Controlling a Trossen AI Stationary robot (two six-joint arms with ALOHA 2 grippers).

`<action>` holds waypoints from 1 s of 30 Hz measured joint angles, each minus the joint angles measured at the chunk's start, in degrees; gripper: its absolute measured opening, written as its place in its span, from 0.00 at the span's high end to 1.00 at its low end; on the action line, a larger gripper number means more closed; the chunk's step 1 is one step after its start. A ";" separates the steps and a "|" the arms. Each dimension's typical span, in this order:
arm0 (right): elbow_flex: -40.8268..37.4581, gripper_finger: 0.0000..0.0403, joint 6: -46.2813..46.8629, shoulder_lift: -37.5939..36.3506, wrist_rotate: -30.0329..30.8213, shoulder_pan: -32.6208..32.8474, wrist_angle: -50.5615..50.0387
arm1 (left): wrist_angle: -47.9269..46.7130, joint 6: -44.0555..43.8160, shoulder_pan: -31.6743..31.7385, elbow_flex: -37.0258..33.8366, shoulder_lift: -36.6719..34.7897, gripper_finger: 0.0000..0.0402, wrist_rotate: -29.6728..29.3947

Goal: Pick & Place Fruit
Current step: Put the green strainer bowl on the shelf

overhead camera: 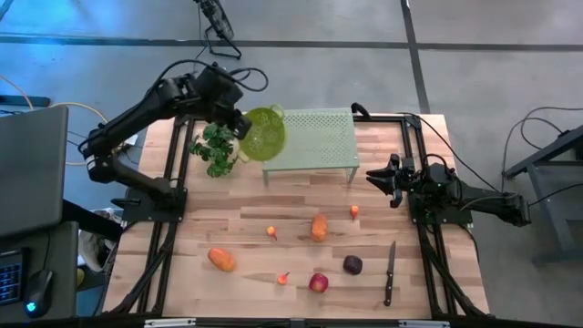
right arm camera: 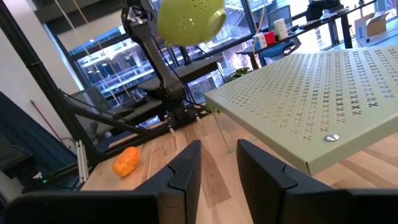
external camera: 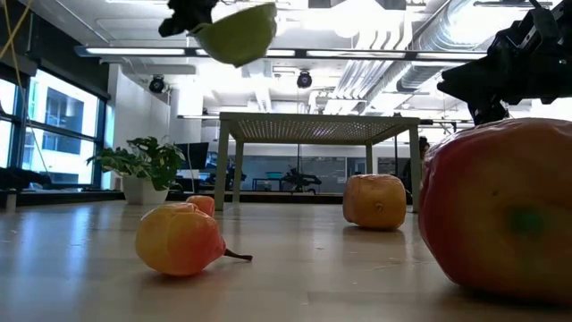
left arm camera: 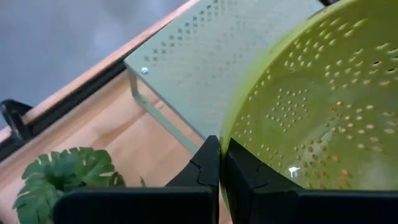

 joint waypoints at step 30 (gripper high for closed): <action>0.00 0.76 -0.17 0.00 0.01 -0.01 -0.52 | -10.68 -0.91 2.25 21.15 25.39 1.00 7.32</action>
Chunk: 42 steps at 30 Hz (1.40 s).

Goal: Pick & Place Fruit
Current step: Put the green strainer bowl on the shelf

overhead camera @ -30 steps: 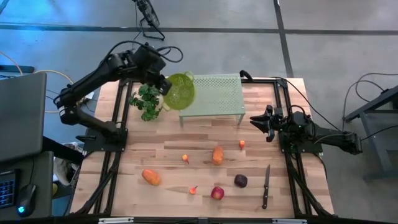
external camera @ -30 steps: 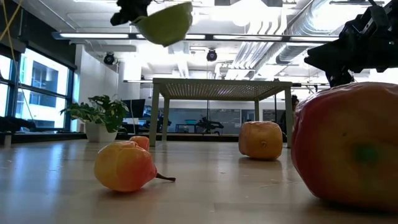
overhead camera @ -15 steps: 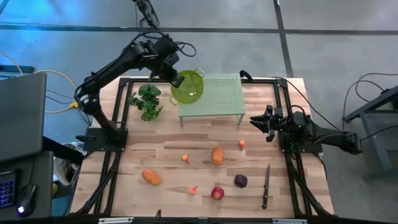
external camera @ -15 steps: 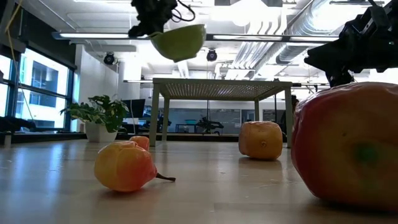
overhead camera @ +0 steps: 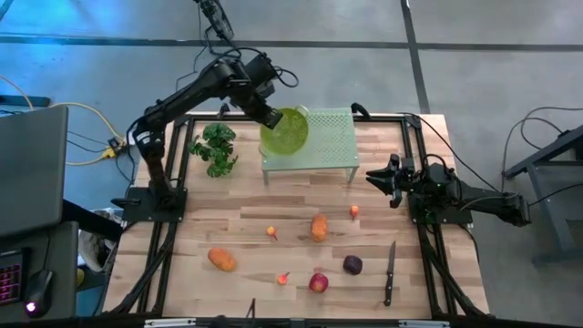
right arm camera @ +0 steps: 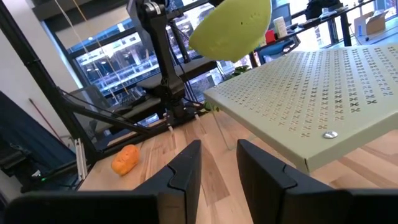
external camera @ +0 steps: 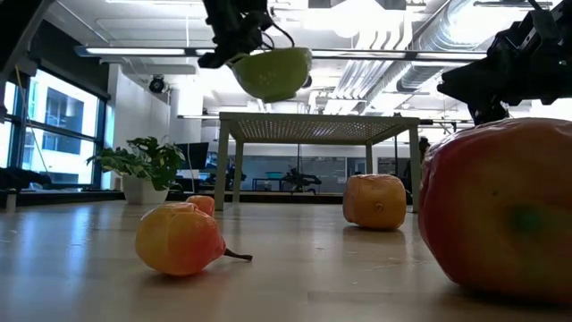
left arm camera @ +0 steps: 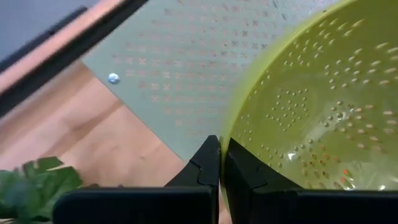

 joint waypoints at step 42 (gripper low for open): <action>0.00 0.76 -0.04 0.02 0.62 -0.01 -0.94 | -2.03 -2.21 0.87 -0.04 5.08 0.99 0.51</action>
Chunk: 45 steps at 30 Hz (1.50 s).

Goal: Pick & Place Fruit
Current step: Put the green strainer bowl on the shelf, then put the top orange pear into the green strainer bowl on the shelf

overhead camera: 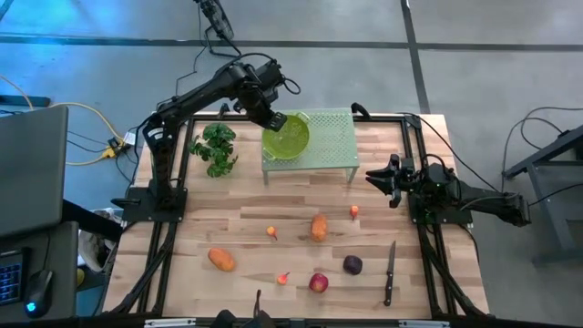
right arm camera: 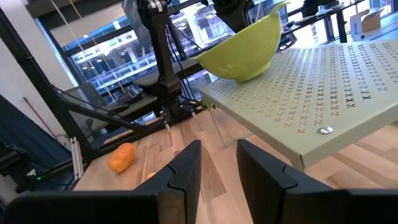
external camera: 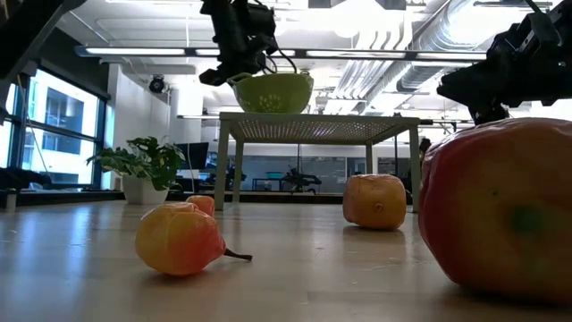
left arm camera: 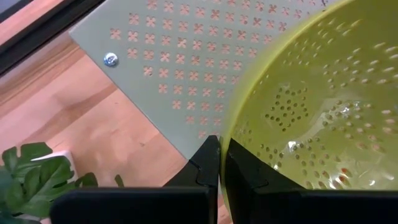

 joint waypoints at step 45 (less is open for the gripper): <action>0.00 0.76 1.70 -0.01 -0.27 1.96 2.96 | 1.23 12.80 3.26 -0.04 -8.05 0.81 2.78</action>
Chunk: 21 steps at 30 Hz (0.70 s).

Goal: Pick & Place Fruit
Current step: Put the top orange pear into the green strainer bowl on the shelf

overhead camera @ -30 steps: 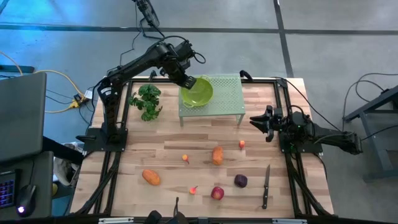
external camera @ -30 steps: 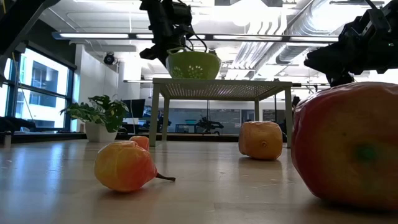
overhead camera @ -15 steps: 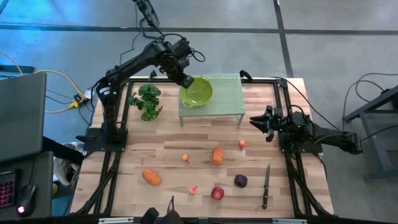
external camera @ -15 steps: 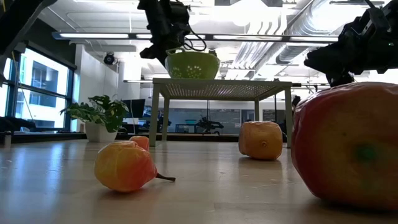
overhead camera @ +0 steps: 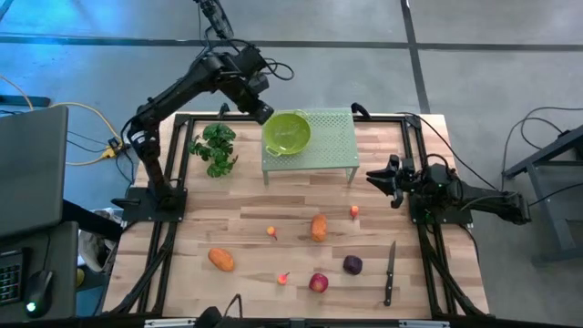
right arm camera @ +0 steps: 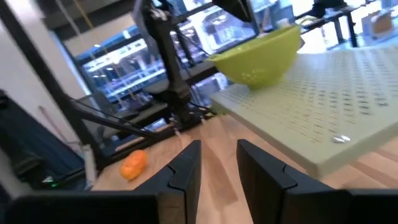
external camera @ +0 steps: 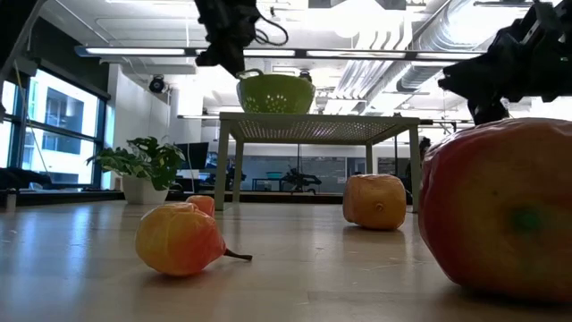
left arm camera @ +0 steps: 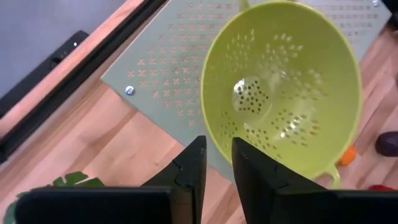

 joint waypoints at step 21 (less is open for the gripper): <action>0.87 0.82 -1.56 8.71 8.70 14.23 13.97 | 1.09 5.23 -9.16 -9.47 -15.66 0.81 -3.21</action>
